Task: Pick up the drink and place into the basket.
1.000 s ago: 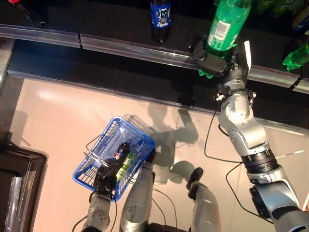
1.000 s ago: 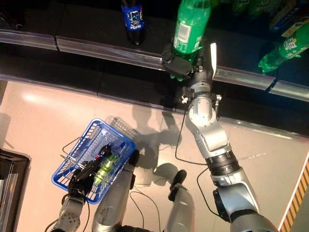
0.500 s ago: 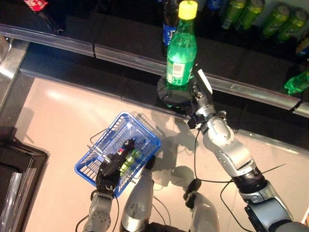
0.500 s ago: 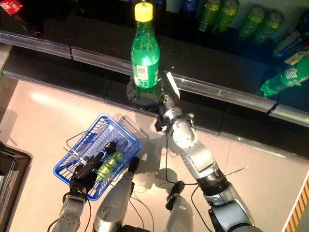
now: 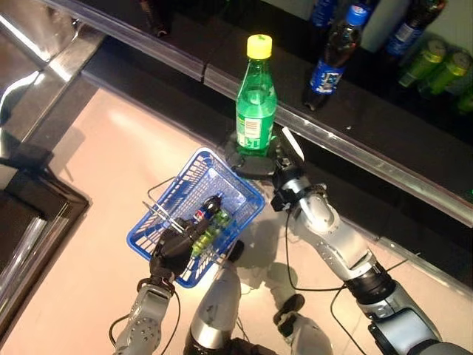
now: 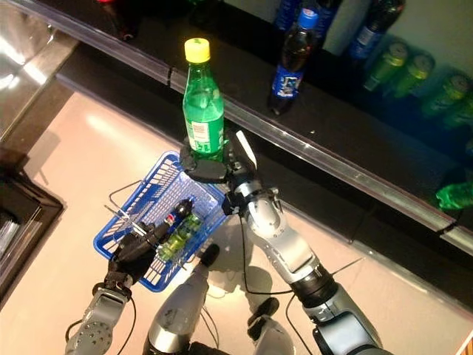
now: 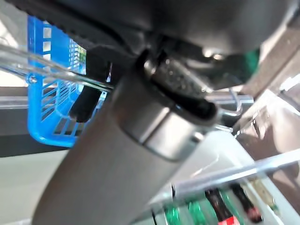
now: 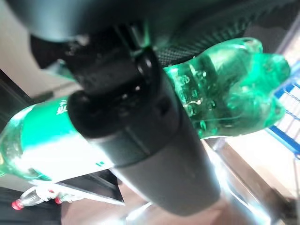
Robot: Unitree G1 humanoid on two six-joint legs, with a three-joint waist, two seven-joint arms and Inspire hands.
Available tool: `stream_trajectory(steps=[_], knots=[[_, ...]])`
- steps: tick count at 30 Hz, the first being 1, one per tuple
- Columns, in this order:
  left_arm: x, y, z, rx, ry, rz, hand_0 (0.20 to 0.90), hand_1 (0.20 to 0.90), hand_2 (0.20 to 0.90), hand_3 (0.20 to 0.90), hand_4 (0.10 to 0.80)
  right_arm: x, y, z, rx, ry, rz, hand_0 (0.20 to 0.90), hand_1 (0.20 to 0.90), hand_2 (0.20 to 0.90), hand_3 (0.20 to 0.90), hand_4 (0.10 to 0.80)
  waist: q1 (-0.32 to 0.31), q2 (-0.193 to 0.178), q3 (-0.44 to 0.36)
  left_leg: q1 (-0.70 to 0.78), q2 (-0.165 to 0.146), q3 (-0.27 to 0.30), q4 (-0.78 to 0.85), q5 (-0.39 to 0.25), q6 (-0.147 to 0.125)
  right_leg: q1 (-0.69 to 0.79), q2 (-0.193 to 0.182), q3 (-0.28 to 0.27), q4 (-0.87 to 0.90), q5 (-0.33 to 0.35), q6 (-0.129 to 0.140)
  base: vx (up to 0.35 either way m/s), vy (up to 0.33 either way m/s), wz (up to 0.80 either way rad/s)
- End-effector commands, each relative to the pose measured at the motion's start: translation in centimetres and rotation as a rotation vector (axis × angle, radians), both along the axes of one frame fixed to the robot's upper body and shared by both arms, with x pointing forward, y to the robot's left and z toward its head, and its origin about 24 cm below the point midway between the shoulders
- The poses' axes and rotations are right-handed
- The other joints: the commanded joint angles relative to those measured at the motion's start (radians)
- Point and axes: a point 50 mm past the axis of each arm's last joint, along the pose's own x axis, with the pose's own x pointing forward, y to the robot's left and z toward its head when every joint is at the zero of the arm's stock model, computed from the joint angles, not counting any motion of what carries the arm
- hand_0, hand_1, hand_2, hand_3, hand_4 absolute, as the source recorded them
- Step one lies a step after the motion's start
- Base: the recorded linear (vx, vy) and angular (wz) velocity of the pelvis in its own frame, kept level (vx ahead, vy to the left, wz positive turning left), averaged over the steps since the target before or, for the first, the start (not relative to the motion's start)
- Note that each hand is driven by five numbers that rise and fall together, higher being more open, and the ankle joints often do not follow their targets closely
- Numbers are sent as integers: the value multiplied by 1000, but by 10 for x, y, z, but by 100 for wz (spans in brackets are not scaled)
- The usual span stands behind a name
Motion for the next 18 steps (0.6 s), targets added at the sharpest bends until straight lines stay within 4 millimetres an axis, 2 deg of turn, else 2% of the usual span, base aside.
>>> stream_trajectory(steps=[1,8,10,11,18], knots=[[-1,-9,111,95,-645,-202,300,300,300,200,100,-22,32,46,181,-222,137,300,300,300,200,100,20,32,-190,0,-21,-39,82,0,37,69,17,-35,19,48,-87,32,-35,15],[-7,-18,147,131,-847,-319,300,300,300,200,100,-9,41,24,124,-137,85,300,300,300,200,100,63,19,-174,-15,-38,-70,111,-13,36,89,14,-63,27,35,-86,24,-35,18],[-10,-21,157,133,-909,-360,300,300,300,200,100,-6,46,17,125,-98,78,300,300,300,200,100,73,16,-170,-17,-41,-78,112,-13,36,95,15,-66,24,34,-86,60,-41,7],[-12,-22,162,138,-938,-380,300,300,300,200,100,-5,48,14,124,-83,78,300,300,300,200,100,80,12,-168,-8,-37,-76,113,-36,32,103,19,-55,27,14,-81,71,-63,16],[-22,-37,189,103,-1150,-576,300,300,300,200,100,2,63,-11,74,0,59,300,300,300,200,100,107,5,-159,-18,-48,-97,107,-34,33,110,15,-66,13,19,-77,17,-17,8]])
